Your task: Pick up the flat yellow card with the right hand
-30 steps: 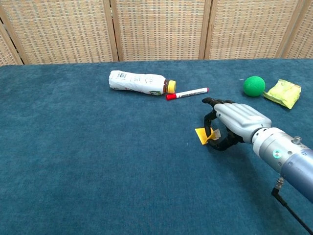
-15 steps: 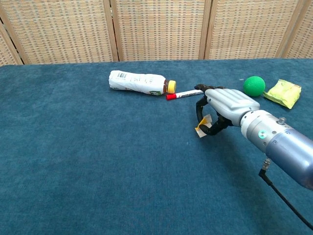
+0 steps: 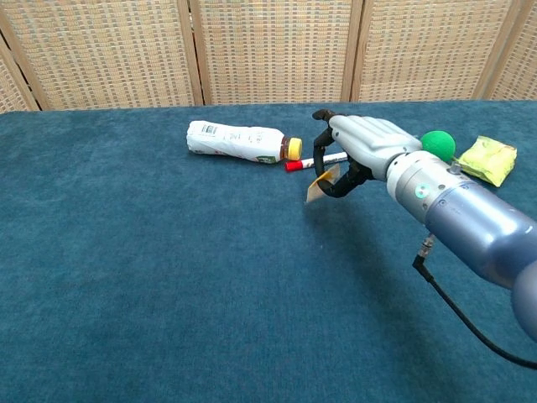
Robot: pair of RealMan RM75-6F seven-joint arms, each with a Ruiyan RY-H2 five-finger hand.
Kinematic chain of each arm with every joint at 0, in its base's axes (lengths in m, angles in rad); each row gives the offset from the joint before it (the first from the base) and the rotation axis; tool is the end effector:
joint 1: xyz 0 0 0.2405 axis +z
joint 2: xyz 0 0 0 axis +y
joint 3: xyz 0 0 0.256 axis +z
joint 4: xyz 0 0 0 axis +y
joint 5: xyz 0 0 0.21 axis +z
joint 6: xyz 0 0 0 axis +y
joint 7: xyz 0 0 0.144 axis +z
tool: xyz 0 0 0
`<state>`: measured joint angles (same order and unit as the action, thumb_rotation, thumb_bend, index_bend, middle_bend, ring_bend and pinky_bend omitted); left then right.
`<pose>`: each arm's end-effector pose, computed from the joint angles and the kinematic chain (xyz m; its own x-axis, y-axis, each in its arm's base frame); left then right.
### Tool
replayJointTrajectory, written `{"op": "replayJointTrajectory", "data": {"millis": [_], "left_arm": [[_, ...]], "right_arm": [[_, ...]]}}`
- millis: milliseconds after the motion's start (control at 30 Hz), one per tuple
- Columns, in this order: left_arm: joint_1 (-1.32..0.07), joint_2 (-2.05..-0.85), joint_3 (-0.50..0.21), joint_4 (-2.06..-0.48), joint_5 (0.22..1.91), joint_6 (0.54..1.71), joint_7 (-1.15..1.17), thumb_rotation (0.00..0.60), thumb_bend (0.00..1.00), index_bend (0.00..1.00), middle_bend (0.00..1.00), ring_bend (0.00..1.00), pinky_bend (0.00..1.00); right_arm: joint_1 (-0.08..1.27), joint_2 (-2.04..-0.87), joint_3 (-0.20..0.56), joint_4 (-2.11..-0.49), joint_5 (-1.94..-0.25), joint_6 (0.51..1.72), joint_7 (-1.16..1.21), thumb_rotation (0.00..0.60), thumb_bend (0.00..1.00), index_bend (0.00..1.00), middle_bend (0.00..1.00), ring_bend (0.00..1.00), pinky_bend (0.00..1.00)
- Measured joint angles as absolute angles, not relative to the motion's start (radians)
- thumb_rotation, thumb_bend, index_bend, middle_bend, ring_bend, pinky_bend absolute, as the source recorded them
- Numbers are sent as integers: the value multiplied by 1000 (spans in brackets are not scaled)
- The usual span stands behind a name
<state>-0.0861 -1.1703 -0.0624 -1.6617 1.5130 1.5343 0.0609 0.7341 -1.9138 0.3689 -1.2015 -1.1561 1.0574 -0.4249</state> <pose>-0.2910 0.1825 0.1465 0.3567 -0.0534 0.9327 0.9332 -0.0269 -0.3584 -0.1058 -0.3580 -0.0705 0.3192 -0.1102 0.9413 -0.9192 -0.2779 0.2791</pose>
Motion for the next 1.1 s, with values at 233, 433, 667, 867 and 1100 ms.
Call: {"op": "replayJointTrajectory", "data": {"millis": [233, 433, 667, 867, 1100], "left_arm": [[-83, -1168, -64, -1665, 1513, 1542, 58, 600, 101, 0, 0, 0, 136], [-86, -1173, -65, -1658, 1510, 1538, 66, 600, 101, 0, 0, 0, 136], [-76, -1176, -66, -1664, 1526, 1571, 81, 600, 100, 0, 0, 0, 136], [-65, -1179, -63, -1667, 1552, 1604, 98, 600, 101, 0, 0, 0, 136], [-58, -1185, -61, -1662, 1566, 1622, 104, 600, 101, 0, 0, 0, 136]], "right_arm": [[708, -1847, 376, -1348, -1158, 1095, -409, 600, 589, 604, 70, 0, 0], [628, -1739, 357, -1566, -1159, 1136, -333, 600, 589, 603, 68, 0, 0], [488, -1559, 283, -1837, -1158, 1154, -116, 600, 586, 601, 66, 0, 0], [390, -1463, 177, -1906, -1266, 1189, 27, 600, 585, 603, 66, 0, 0], [309, -1375, 73, -1910, -1403, 1228, 260, 600, 582, 604, 66, 0, 0]]}}
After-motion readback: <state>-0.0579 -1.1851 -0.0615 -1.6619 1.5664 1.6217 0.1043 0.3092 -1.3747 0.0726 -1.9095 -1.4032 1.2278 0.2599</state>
